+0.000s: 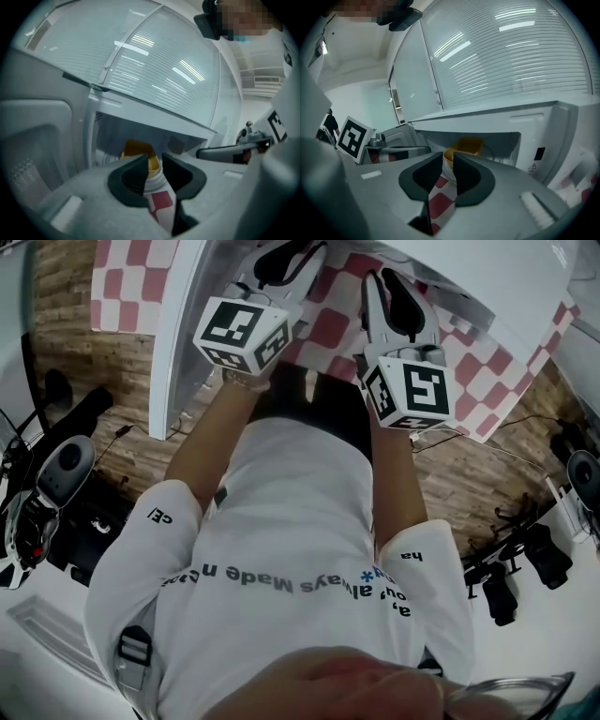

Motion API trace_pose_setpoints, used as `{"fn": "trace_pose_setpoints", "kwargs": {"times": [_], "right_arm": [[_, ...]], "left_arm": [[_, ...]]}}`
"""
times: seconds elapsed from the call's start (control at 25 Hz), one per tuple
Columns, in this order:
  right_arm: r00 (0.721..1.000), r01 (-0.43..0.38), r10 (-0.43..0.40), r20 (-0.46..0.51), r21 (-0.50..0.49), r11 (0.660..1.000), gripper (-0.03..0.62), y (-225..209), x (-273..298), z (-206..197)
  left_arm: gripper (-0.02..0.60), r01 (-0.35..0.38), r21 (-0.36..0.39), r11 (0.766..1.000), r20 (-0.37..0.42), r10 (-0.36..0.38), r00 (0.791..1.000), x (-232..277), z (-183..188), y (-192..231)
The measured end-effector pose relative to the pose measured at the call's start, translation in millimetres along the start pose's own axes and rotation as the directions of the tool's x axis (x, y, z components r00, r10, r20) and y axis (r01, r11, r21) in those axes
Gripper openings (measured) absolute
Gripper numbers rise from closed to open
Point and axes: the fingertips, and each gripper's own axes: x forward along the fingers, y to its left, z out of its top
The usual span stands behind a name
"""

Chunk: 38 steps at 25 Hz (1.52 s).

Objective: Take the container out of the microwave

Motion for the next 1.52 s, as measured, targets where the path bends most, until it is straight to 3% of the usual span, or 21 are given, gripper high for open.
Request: {"fn": "trace_pose_setpoints", "kwargs": {"times": [0.88, 1.52], "right_arm": [[0.992, 0.122, -0.121, -0.03, 0.053, 0.991, 0.117, -36.9, 82.9, -27.4], [0.986, 0.155, -0.151, -0.064, 0.059, 0.986, 0.147, -57.8, 111.7, -36.9]], "left_arm": [[0.16, -0.132, -0.07, 0.989, 0.01, 0.133, 0.991, 56.9, -19.5, 63.3], [0.167, -0.131, -0.049, 0.99, -0.021, 0.131, 0.991, 82.4, -27.2, 76.1]]}}
